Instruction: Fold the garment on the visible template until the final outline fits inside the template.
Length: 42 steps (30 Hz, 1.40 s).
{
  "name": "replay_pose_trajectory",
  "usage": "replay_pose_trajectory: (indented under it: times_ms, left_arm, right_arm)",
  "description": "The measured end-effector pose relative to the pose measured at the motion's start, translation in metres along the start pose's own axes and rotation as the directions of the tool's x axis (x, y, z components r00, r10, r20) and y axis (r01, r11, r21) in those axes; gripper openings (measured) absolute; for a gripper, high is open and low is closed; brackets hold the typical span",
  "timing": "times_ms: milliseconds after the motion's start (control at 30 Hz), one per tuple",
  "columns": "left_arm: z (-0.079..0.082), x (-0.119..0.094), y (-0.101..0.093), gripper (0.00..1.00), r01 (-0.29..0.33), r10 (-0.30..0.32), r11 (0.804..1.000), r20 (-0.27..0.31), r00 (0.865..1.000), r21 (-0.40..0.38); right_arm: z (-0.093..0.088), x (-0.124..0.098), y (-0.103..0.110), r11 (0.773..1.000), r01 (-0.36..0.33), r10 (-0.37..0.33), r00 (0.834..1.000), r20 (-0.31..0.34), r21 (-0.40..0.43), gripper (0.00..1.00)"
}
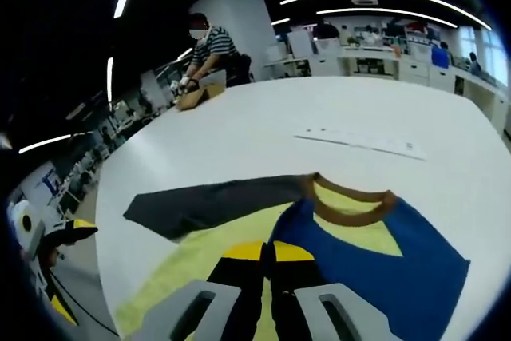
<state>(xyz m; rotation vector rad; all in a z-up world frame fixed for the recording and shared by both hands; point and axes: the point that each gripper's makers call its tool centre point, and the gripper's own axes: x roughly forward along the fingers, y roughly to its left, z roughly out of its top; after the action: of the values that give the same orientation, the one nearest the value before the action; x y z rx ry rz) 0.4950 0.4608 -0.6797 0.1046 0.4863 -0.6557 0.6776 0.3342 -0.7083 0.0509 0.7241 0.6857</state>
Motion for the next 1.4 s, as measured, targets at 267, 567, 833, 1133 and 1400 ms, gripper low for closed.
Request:
replay_pose_trajectory:
  times_ms: [267, 567, 833, 1133, 1400]
  left_arm:
    - [-0.002, -0.002, 0.001, 0.99, -0.007, 0.007, 1.000, -0.003, 1.000, -0.006]
    - [-0.006, -0.006, 0.003, 0.99, -0.017, 0.017, 1.000, -0.007, 1.000, -0.012]
    - [-0.009, -0.007, 0.005, 0.99, -0.026, 0.025, 1.000, -0.011, 1.000, -0.018]
    - [-0.010, -0.007, 0.007, 0.99, -0.026, 0.025, 0.999, -0.008, 1.000, -0.021]
    - [-0.014, -0.007, 0.008, 0.99, -0.022, 0.022, 0.999, -0.017, 1.000, -0.026]
  right_arm:
    - [0.005, 0.007, 0.019, 0.999, -0.036, 0.036, 0.999, -0.008, -0.033, 0.00]
    - [0.005, 0.021, 0.034, 0.995, -0.072, 0.071, 0.997, -0.014, -0.075, 0.00]
    - [0.005, 0.031, 0.045, 0.989, -0.118, 0.116, 0.993, -0.018, -0.088, 0.00]
    - [-0.001, 0.037, 0.063, 0.979, -0.155, 0.152, 0.988, -0.033, -0.132, 0.00]
    - [-0.011, 0.043, 0.077, 0.969, -0.194, 0.186, 0.980, -0.068, -0.151, 0.00]
